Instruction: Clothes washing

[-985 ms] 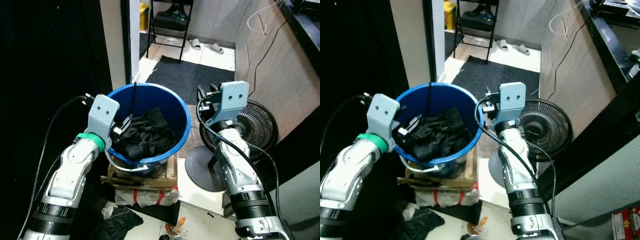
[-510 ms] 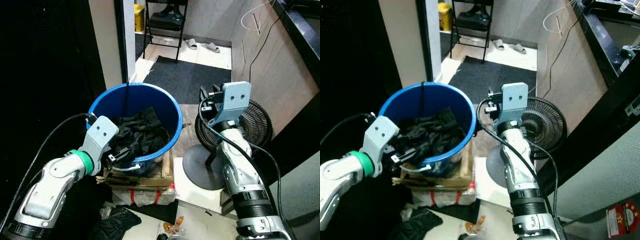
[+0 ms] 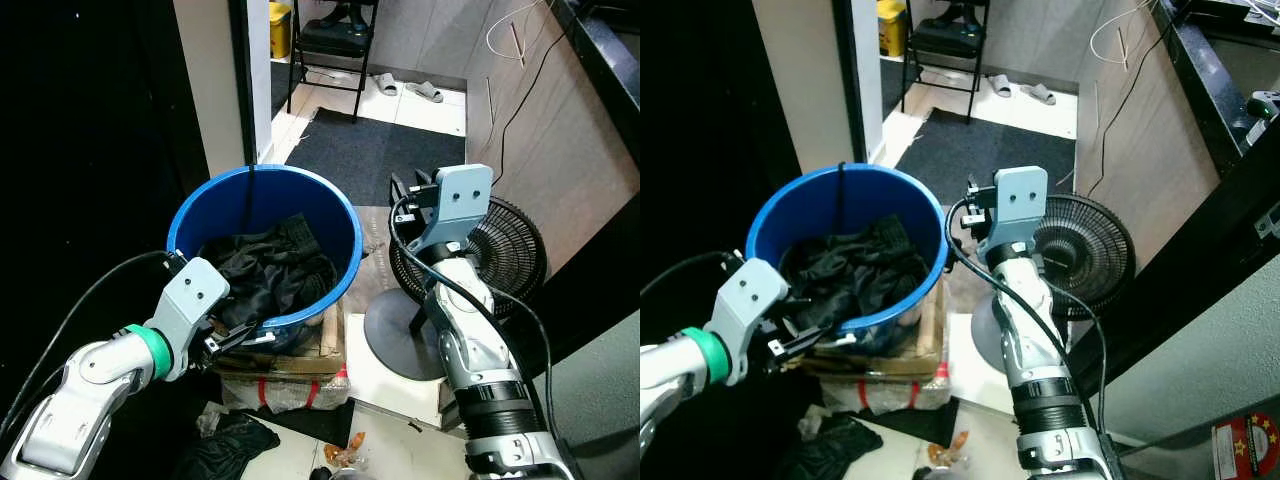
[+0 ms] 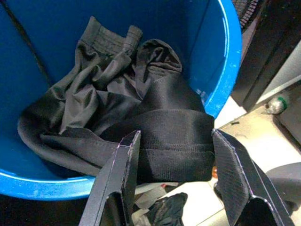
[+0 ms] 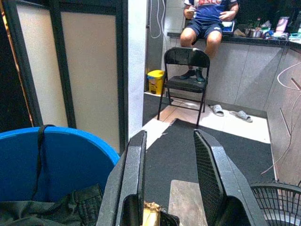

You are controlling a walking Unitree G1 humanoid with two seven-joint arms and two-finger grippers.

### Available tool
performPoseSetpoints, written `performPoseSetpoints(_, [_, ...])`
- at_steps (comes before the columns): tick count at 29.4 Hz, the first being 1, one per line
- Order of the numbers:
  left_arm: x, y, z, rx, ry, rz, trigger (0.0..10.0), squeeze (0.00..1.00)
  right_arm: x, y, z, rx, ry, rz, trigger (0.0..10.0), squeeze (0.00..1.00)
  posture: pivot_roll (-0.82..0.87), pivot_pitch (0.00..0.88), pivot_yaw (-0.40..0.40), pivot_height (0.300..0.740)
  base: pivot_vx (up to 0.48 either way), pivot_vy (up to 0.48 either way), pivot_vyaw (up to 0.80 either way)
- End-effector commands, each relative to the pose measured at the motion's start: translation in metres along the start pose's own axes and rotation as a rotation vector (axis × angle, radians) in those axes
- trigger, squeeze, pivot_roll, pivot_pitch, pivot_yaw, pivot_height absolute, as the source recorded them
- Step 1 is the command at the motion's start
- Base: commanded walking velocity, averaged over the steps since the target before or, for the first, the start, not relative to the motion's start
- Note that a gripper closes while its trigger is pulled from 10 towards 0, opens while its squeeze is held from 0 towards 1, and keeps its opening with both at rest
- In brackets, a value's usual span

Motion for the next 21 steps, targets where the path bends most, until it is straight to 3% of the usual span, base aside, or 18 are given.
performPoseSetpoints(1, [-0.001, -0.012, 0.001, 0.030, -0.006, -0.033, 10.0, 0.00, -0.002, -0.001, -0.001, 0.002, -0.003, 0.001, 10.0, 0.00, 0.02, 0.047, -0.021, 0.740, 0.000, 0.000, 0.00])
performPoseSetpoints(10, [0.001, -0.025, 0.006, 0.072, 0.016, -0.038, 10.0, 0.00, -0.003, 0.000, -0.001, 0.000, -0.005, -0.004, 10.0, 0.00, 0.02, 0.042, -0.020, 0.740, 0.000, 0.000, 0.00])
performPoseSetpoints(11, [0.005, -0.026, 0.008, 0.074, 0.039, -0.043, 8.2, 0.00, -0.002, 0.000, -0.001, 0.000, -0.004, -0.003, 10.0, 0.00, 0.02, 0.040, -0.021, 0.740, 0.000, 0.000, 0.00])
performPoseSetpoints(12, [0.008, -0.025, 0.009, 0.071, 0.059, -0.049, 4.3, 0.00, -0.002, -0.001, -0.001, 0.000, -0.002, -0.003, 10.0, 0.00, 0.02, 0.040, -0.021, 0.740, 0.000, 0.000, 0.00])
performPoseSetpoints(14, [0.014, -0.024, 0.012, 0.064, 0.094, -0.051, 0.0, 0.00, -0.001, -0.001, -0.001, 0.000, 0.001, -0.002, 10.0, 0.00, 0.02, 0.038, -0.022, 0.740, 0.000, 0.000, 0.00])
performPoseSetpoints(21, [0.025, -0.021, 0.013, 0.047, 0.159, -0.033, 0.0, 0.00, -0.003, 0.000, 0.000, -0.003, -0.002, -0.004, 10.0, 0.00, 0.02, 0.041, -0.020, 0.740, 0.000, 0.000, 0.00])
Point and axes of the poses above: a point about 5 cm out from each wrist's last joint towards the gripper, its own z axis pointing out of the wrist towards the gripper, its own y axis along the axis of the wrist's last joint, x = y × z, the point moved 4 cm from there along z, pointing out of the wrist towards the gripper, and after that the axes turned 11 degrees about z, right-handed, at the moved point
